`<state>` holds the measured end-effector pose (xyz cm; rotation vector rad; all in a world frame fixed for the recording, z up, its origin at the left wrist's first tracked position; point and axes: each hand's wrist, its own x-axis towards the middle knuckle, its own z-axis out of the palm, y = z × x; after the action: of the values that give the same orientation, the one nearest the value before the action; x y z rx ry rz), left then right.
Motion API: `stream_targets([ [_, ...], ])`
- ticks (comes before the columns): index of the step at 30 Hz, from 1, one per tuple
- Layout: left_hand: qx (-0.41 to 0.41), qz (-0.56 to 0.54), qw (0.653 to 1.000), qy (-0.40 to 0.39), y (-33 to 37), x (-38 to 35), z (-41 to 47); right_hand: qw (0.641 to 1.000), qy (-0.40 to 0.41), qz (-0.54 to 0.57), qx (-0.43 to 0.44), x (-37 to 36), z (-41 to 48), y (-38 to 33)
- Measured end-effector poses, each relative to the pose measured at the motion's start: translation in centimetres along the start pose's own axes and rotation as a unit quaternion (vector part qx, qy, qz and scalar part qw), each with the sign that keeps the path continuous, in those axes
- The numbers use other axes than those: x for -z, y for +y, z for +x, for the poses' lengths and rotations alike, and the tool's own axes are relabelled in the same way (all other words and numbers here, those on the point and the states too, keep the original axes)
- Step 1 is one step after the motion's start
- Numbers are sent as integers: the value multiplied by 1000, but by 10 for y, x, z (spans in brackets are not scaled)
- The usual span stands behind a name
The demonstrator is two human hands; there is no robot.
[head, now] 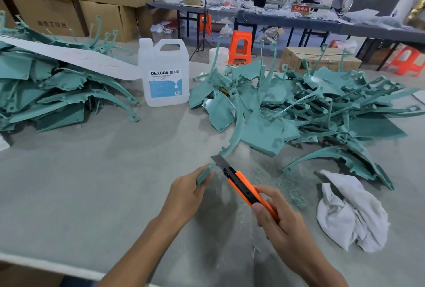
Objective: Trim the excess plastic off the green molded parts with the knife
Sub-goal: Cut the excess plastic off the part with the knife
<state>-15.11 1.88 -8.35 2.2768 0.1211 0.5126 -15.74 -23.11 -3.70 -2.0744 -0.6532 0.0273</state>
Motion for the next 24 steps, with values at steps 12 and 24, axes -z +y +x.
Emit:
stream_targets([
  [12, -17, -23, 1000, 5, 9, 8, -3, 996, -30, -74, 36, 13, 3, -11],
  [24, 40, -49, 998, -23, 3, 21, -9, 970, 76, -231, -24, 46, 88, 31],
])
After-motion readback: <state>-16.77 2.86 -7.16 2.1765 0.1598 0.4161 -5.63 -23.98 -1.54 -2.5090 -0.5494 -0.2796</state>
